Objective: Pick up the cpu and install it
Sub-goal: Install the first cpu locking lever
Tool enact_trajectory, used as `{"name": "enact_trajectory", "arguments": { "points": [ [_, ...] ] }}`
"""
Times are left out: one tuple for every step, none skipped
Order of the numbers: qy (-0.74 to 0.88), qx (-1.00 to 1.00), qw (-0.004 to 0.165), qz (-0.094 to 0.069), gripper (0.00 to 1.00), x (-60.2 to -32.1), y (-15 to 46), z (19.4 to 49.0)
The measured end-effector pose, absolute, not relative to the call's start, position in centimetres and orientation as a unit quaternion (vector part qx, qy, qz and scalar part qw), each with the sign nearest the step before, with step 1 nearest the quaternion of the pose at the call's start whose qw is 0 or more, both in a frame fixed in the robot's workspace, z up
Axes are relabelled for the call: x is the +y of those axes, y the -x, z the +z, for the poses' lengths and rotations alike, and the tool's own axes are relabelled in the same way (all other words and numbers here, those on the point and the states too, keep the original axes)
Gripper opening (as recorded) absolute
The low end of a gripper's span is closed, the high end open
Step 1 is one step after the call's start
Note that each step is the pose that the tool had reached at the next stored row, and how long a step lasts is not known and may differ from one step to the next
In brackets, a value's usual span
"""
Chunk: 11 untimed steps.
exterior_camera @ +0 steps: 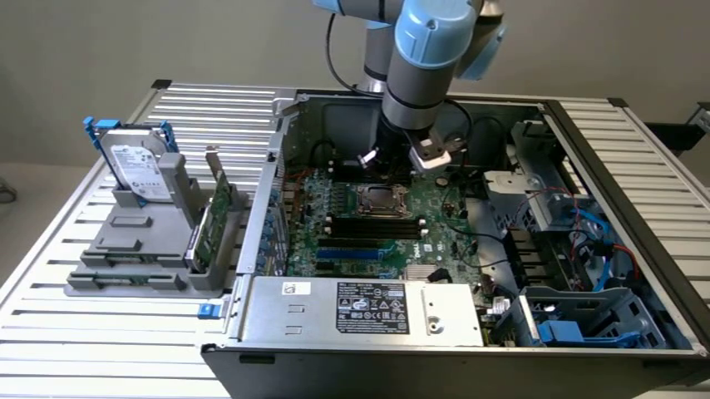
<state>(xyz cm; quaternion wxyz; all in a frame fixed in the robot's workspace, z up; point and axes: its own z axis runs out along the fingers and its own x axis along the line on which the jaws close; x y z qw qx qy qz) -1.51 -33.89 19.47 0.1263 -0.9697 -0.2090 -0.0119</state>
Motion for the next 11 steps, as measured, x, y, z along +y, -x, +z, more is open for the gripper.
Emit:
{"name": "enact_trajectory", "arguments": {
  "points": [
    [0.97, -0.21, 0.126, -0.012, 0.11, -33.89, 1.5, 19.47],
    [0.969, -0.21, 0.126, -0.012, 0.11, -33.9, 1.49, 19.47],
    [0.969, -0.211, 0.127, -0.012, 0.11, -33.9, 1.49, 19.47],
    [0.969, -0.211, 0.127, -0.012, 0.11, -33.9, 1.49, 19.48],
    [0.969, -0.211, 0.127, -0.012, 0.11, -33.9, 1.49, 19.53],
    [0.969, -0.211, 0.127, -0.012, 0.11, -33.9, 1.48, 19.64],
    [0.969, -0.211, 0.127, -0.012, 0.11, -33.92, 1.48, 19.78],
    [0.969, -0.211, 0.127, -0.012, 0.11, -33.93, 1.48, 19.94],
    [0.969, -0.211, 0.127, -0.012, 0.11, -33.95, 1.48, 20.06],
    [0.969, -0.211, 0.127, -0.012, 0.11, -33.97, 1.48, 20.17],
    [0.969, -0.211, 0.127, -0.012, 0.11, -33.98, 1.48, 20.3]
  ]
}}
